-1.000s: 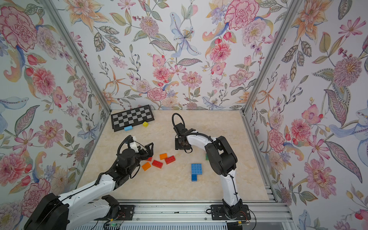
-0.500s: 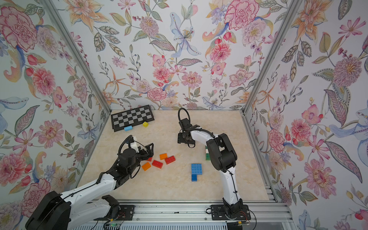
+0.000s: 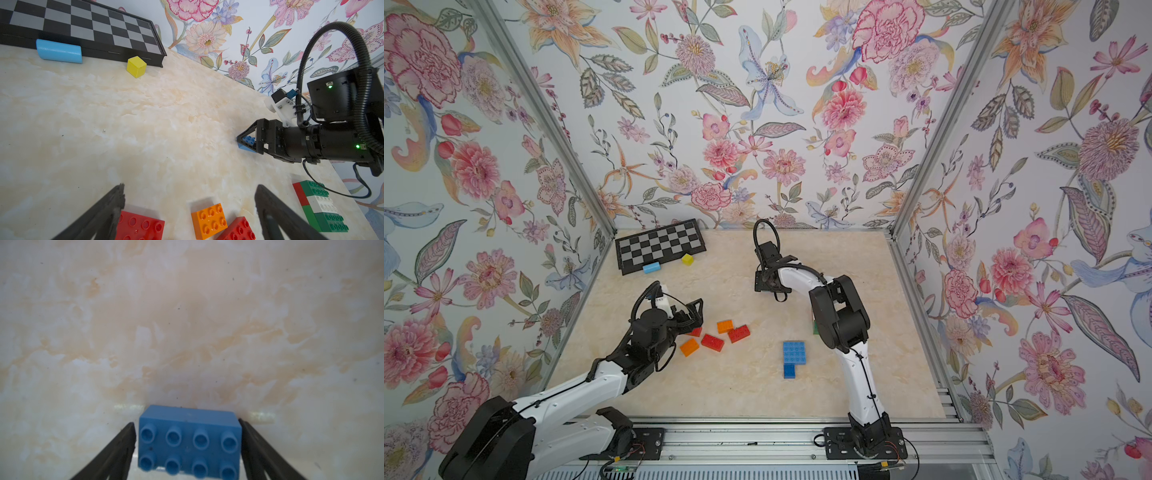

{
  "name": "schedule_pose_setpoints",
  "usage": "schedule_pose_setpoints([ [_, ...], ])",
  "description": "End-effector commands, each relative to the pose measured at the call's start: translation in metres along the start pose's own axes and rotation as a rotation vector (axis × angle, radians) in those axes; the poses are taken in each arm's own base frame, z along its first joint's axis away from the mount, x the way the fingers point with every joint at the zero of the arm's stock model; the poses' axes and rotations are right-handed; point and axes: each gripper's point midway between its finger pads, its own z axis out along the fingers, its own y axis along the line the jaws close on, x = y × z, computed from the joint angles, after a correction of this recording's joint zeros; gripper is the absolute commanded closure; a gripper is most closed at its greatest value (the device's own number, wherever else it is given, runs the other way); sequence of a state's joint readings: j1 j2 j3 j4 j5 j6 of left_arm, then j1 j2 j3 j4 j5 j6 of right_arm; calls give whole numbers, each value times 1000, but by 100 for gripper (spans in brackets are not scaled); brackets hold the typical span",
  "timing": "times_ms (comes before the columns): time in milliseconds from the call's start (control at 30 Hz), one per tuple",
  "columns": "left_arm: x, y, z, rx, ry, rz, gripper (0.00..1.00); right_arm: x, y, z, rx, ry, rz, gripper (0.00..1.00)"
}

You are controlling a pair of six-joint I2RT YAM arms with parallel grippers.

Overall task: Assemble a rectangle with lego
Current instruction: Pick up the lego brick from the center of the board.

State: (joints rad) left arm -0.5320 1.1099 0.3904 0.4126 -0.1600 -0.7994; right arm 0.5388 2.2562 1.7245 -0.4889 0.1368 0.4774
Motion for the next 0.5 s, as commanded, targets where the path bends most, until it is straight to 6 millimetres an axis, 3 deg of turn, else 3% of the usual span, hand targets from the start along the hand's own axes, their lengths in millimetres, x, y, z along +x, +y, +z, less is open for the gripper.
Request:
schedule_pose_setpoints([
  [0,-6,-1,3,4,-7,6,1,9,-2,11,52,33,-34,24],
  [200,-5,1,4,3,-3,3,1,5,0,12,89,32,-58,30],
  [467,-6,2,4,4,-2,5,1,-4,6,-4,95,4,-93,63],
])
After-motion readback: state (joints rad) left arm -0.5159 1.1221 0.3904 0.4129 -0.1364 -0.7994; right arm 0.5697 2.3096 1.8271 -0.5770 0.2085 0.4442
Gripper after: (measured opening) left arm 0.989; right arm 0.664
